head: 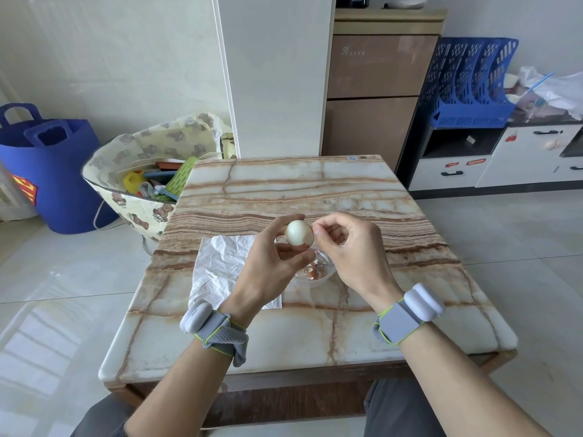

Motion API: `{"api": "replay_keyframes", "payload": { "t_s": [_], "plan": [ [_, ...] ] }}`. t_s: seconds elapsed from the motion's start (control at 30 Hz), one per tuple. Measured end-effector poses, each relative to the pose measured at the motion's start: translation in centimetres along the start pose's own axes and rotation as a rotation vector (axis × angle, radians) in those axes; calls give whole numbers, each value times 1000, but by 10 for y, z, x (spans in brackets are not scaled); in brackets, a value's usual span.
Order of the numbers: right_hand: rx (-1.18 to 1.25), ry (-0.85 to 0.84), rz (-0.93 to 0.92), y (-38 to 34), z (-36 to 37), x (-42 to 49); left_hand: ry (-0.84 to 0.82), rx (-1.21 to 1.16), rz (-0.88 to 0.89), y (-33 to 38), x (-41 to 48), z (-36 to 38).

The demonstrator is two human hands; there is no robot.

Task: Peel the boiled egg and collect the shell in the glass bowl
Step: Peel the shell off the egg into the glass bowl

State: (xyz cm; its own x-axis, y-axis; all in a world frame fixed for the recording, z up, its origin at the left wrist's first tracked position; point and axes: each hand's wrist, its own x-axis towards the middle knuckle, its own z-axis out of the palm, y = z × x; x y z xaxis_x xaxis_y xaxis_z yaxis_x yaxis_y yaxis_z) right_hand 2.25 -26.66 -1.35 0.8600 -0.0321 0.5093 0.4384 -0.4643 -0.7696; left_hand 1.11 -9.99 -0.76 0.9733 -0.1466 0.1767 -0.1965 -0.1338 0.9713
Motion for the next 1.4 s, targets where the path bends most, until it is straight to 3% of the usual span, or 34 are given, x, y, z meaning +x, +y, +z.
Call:
{"api": "replay_keyframes", "payload": {
  "t_s": [0.63,1.4],
  "plan": [
    [-30,49,-7,-3,-5,3,41,30,-19,-3,1,-1],
    [62,-32,17,0,-2,-3,42,4,-34,-5,3,0]
  ]
}}
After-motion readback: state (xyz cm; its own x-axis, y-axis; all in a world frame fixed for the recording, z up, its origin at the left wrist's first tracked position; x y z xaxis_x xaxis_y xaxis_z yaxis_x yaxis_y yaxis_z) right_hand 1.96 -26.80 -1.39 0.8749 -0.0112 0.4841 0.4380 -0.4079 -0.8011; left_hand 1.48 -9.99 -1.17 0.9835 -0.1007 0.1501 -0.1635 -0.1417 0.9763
